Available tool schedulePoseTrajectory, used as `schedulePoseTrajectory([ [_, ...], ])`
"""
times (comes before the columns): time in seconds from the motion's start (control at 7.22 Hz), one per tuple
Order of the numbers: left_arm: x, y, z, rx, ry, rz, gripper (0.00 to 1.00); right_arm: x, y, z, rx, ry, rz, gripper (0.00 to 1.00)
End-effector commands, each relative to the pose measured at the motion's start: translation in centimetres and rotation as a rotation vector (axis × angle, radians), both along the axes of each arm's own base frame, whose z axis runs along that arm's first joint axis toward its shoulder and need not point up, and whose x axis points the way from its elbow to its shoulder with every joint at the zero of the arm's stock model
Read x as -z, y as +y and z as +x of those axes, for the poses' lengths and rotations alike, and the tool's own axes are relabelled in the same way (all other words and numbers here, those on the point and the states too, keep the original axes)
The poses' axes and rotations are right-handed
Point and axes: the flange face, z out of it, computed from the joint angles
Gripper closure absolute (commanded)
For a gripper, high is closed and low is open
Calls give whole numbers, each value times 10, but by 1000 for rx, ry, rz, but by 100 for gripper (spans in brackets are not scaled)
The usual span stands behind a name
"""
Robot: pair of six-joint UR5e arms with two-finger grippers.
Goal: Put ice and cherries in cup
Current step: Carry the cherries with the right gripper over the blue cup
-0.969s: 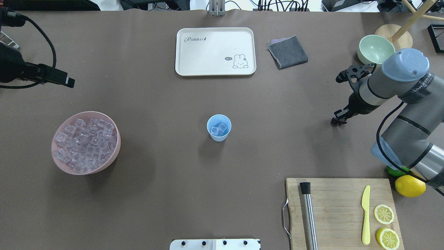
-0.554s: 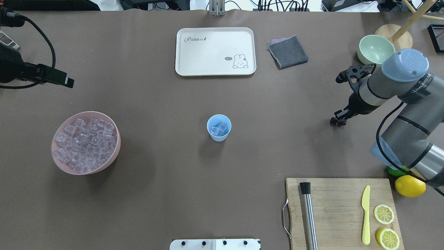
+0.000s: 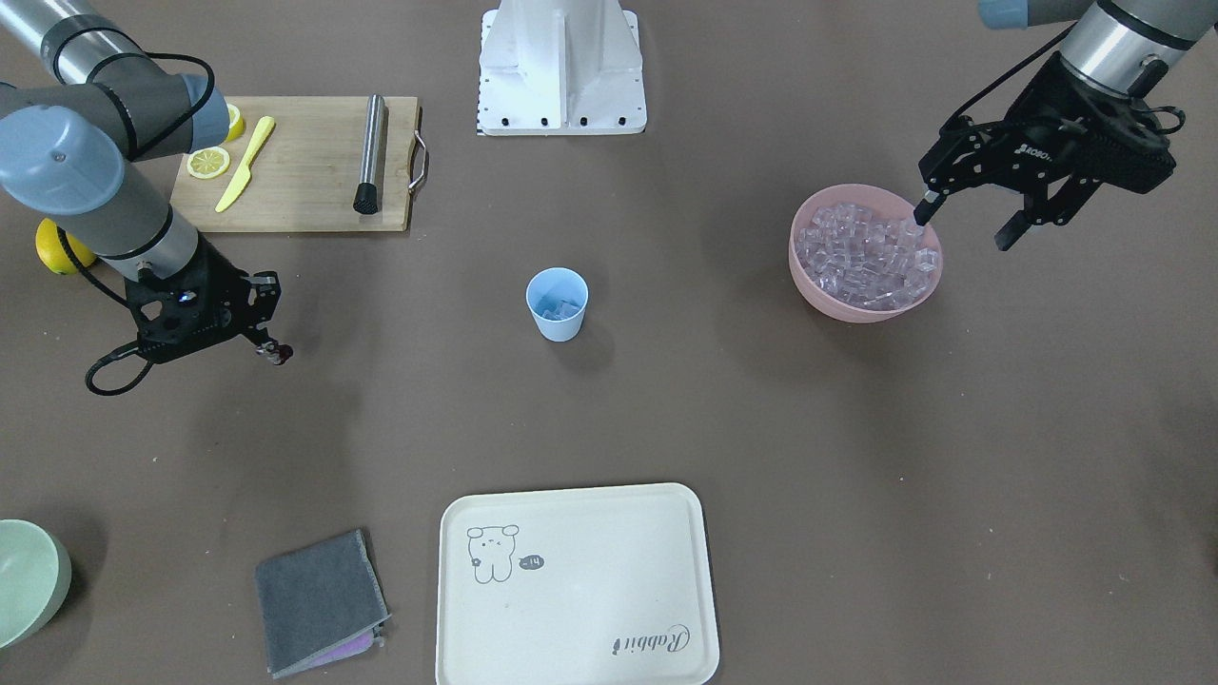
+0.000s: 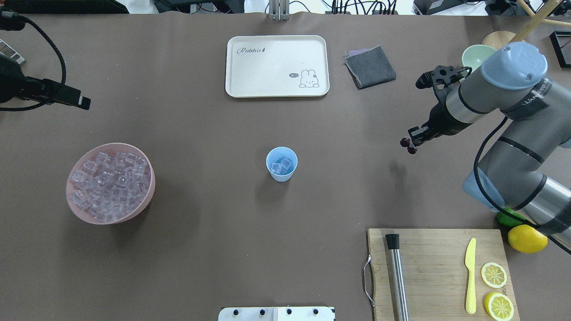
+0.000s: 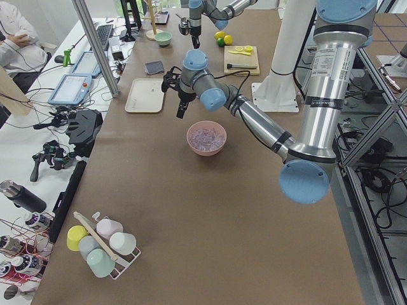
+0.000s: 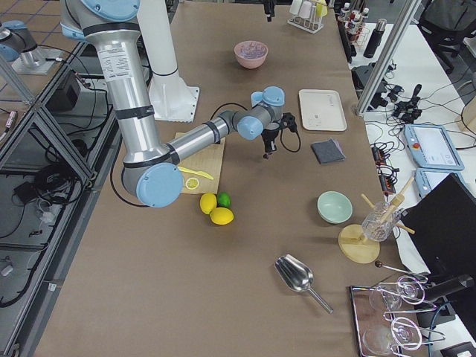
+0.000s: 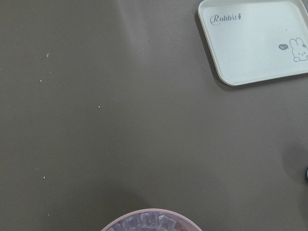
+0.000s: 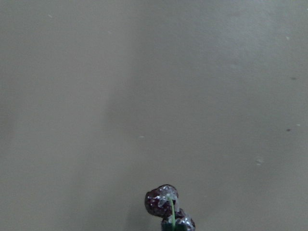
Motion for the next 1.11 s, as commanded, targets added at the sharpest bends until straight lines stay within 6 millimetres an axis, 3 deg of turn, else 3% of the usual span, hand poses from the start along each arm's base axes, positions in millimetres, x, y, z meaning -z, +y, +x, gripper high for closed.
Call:
schedulePoseTrajectory([
  [0.0, -61, 3, -60, -49, -111, 94, 3, 103, 35, -60, -100, -115, -109, 100],
  [0.14, -95, 2, -86, -105, -128, 114, 3, 145, 61, -104, -147, -149, -133, 100],
  [0.28, -118, -1, -105, -116, -139, 113, 3, 181, 75, -126, -174, -160, -148, 100],
  [0.42, -131, 3, -106, -127, -148, 104, 3, 215, 85, -142, -176, -146, -141, 100],
  [0.55, -133, 4, -106, -129, -149, 101, 3, 226, 101, -164, -194, -129, -112, 100],
  [0.97, -147, 13, -109, -129, -154, 75, 3, 228, 103, -179, -216, -115, -85, 100],
])
